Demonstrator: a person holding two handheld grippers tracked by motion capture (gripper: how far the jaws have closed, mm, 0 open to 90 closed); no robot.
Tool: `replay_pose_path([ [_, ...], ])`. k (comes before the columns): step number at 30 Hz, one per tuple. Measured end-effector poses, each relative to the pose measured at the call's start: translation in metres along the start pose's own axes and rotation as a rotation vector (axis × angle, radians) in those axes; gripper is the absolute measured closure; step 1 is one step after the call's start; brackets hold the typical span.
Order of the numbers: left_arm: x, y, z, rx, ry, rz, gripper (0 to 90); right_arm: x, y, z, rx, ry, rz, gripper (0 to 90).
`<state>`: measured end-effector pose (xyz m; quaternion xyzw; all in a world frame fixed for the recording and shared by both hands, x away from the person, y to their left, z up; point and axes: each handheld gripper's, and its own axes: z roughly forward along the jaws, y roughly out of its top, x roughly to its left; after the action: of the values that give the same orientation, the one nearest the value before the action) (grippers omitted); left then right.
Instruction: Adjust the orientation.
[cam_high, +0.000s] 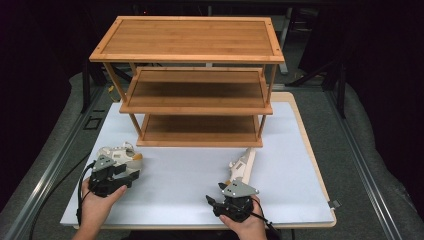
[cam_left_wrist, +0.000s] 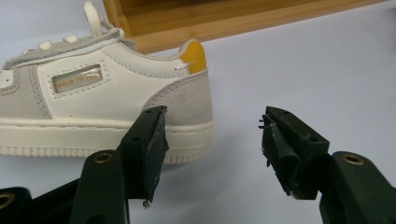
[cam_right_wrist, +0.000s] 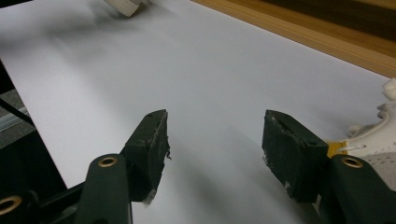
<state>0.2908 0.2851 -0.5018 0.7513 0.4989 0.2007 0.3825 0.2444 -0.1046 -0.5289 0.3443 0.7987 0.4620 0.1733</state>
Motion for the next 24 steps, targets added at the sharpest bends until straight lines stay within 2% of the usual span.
replay_pose_path([
  [12, 0.004, -0.019, -0.012, -0.004, 0.007, -0.023, 40.6, 0.001, 0.0, -0.001, -0.007, 0.01, 0.0, 40.5],
  [21, 0.005, -0.021, -0.016, -0.028, 0.063, -0.029, 39.0, 0.001, 0.001, -0.003, -0.011, 0.008, 0.001, 40.4],
  [24, 0.006, -0.02, -0.018, -0.04, 0.083, -0.042, 35.6, 0.0, 0.001, -0.003, -0.013, 0.007, 0.002, 40.5],
])
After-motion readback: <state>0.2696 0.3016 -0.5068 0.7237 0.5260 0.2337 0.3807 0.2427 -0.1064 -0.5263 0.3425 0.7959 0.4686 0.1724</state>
